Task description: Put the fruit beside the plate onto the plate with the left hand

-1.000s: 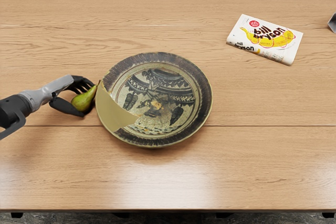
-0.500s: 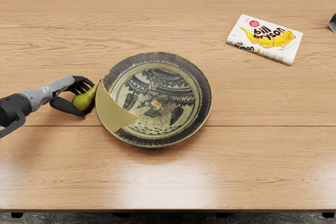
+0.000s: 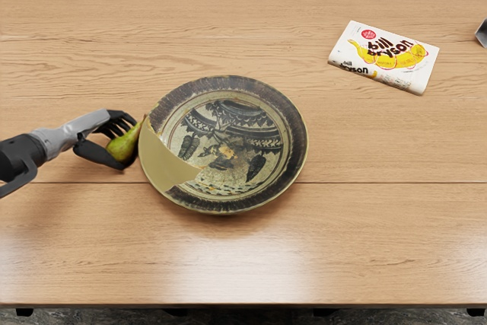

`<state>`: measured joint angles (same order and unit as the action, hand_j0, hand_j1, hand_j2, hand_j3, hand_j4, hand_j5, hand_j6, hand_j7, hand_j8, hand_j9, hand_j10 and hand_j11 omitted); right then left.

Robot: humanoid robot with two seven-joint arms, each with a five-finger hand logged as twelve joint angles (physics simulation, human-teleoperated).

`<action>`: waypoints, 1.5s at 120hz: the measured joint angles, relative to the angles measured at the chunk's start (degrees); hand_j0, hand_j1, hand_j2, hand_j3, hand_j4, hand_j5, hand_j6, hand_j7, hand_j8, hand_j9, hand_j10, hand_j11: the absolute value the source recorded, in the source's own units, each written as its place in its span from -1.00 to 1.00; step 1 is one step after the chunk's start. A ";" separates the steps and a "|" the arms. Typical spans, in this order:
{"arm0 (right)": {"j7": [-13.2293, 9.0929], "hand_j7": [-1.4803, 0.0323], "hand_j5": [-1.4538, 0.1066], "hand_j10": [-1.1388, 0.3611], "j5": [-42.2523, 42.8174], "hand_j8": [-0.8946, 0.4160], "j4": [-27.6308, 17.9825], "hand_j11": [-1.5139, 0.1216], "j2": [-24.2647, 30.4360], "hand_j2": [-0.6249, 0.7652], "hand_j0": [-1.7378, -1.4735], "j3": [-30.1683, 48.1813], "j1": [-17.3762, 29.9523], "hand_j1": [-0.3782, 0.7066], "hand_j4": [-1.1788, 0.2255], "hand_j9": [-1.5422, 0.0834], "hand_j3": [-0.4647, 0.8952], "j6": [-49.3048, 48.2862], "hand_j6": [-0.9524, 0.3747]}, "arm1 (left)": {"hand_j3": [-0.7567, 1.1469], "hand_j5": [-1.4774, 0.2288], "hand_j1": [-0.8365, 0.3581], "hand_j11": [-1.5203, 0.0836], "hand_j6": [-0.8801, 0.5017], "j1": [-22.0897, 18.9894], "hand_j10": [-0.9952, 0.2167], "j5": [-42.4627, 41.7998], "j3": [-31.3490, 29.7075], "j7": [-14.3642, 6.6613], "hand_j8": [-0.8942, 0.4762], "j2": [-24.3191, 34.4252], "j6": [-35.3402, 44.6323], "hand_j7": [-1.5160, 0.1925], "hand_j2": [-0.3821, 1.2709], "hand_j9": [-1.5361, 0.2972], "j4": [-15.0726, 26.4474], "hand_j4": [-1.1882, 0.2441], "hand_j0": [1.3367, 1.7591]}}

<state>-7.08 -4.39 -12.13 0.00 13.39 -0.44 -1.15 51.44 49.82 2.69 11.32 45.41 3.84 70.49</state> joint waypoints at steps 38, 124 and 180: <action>0.04 0.91 0.82 0.48 0.01 0.32 0.00 0.81 0.00 -0.11 -0.40 0.06 -0.01 -0.89 0.64 0.85 -0.32 0.01 0.40 | -0.20 -0.15 0.02 -0.05 -0.36 0.49 -0.32 0.10 -0.02 -0.33 -0.40 0.02 -1.55 -0.11 -0.21 -0.15 -0.42 0.07 0.51; -0.04 0.91 0.82 0.48 0.00 0.32 0.85 0.81 0.00 -0.11 -0.40 0.06 -0.01 -0.89 0.64 0.85 -0.32 0.01 0.40 | -0.20 -0.22 0.01 -0.12 -0.33 2.33 -0.39 -0.04 0.02 -0.74 -0.37 3.16 -3.90 -0.17 -0.21 -0.21 0.14 0.08 0.51; 0.02 0.91 0.82 0.48 0.00 0.32 0.84 0.81 0.00 -0.11 -0.40 0.06 -0.01 -0.89 0.64 0.85 -0.32 0.01 0.40 | -0.20 -0.29 0.07 -0.18 -0.38 4.87 -0.40 -0.58 0.49 -0.70 -0.37 7.98 -8.68 -0.23 -0.23 -0.26 2.20 0.01 0.50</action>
<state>-7.06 -4.39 -11.30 0.00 13.45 -0.45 -1.14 56.31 49.24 3.18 10.62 53.39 -4.84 72.68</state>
